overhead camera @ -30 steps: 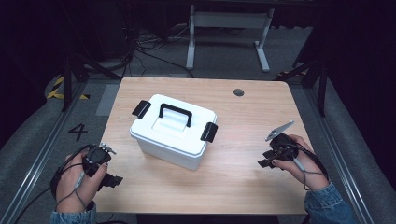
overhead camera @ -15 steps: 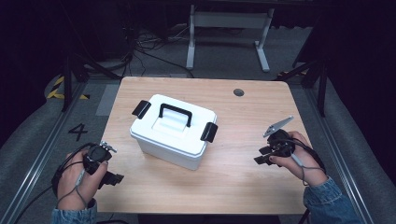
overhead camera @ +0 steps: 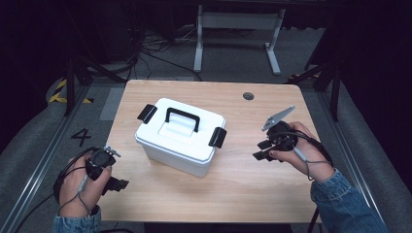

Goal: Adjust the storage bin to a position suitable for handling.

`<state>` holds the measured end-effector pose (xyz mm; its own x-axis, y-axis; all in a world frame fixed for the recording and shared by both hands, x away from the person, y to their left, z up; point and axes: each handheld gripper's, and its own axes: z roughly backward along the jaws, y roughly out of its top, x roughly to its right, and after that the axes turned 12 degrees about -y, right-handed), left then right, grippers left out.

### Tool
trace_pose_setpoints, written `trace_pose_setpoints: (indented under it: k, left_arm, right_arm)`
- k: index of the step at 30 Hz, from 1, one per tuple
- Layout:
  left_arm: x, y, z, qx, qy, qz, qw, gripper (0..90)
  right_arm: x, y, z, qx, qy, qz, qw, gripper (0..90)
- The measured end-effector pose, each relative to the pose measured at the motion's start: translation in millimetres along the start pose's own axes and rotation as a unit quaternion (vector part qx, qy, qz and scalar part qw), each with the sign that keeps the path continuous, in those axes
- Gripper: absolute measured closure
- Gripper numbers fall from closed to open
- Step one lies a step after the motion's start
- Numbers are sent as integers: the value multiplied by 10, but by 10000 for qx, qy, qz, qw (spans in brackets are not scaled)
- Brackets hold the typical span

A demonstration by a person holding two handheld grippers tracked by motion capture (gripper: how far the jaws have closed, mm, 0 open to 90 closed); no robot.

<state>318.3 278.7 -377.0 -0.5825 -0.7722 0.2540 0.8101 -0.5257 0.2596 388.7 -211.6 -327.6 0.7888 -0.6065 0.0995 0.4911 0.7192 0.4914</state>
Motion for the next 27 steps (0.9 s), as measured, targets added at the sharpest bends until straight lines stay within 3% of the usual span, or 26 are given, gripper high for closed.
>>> trace_pose_setpoints:
  k: [3, 14, 21, 22, 25, 27]
  left_arm:
    - [-4, -1, -1, -14, 6, 5, 10000, 187]
    - [-19, -11, 2, -19, -17, -10, 10000, 187]
    - [-19, 13, 9, 4, -33, 53, 10000, 187]
    - [-31, 25, 16, -21, -4, -57, 10000, 187]
    - [-32, 41, 12, -8, 13, -103, 9999, 187]
    - [-24, 40, 1, -6, -65, -7, 10000, 187]
  right_arm:
    - [-24, 106, 23, 231, 67, 37, 9997, 538]
    - [-135, 474, 13, 196, 177, 344, 9991, 576]
    - [-249, 807, 30, 377, 101, 617, 9973, 582]
    - [-261, 858, 28, 353, 145, 585, 9976, 581]
    - [-290, 1011, -2, 389, 191, 600, 9973, 570]
    - [-314, 1112, -32, 455, 220, 589, 9970, 567]
